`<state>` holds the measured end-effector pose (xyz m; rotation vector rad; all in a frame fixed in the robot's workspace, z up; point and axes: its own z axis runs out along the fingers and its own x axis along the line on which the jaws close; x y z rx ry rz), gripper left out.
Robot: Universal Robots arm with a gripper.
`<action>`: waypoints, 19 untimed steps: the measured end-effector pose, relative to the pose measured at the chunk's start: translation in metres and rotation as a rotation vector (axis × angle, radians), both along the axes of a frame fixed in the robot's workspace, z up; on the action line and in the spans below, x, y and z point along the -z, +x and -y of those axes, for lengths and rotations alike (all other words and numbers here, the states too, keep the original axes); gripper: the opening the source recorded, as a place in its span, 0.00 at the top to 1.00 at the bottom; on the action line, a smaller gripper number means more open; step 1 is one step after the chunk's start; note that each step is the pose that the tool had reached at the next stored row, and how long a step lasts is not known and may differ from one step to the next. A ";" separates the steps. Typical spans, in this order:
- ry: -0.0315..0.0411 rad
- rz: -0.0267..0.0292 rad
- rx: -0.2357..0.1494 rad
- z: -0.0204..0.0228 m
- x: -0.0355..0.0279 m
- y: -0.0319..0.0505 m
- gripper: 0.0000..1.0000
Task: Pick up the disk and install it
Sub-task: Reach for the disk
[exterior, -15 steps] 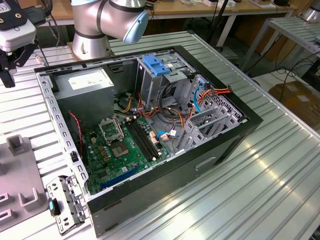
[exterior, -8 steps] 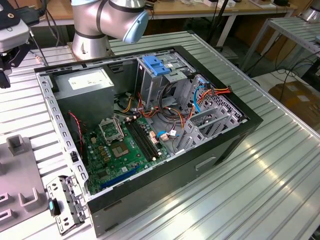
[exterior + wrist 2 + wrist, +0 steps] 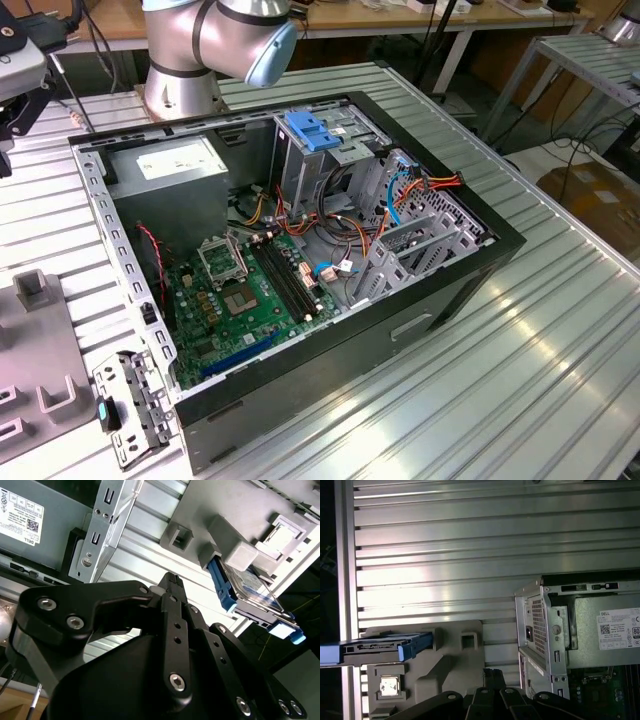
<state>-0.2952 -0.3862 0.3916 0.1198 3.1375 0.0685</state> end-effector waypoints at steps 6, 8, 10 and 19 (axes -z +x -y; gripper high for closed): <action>0.0001 -0.0001 0.000 0.0000 0.0000 -0.0001 0.89; 0.0001 0.0000 0.000 0.0000 0.0000 -0.0001 0.89; 0.0001 0.0000 0.000 0.0000 0.0000 -0.0006 0.89; 0.0001 0.0000 0.000 -0.0020 0.0000 -0.0103 0.89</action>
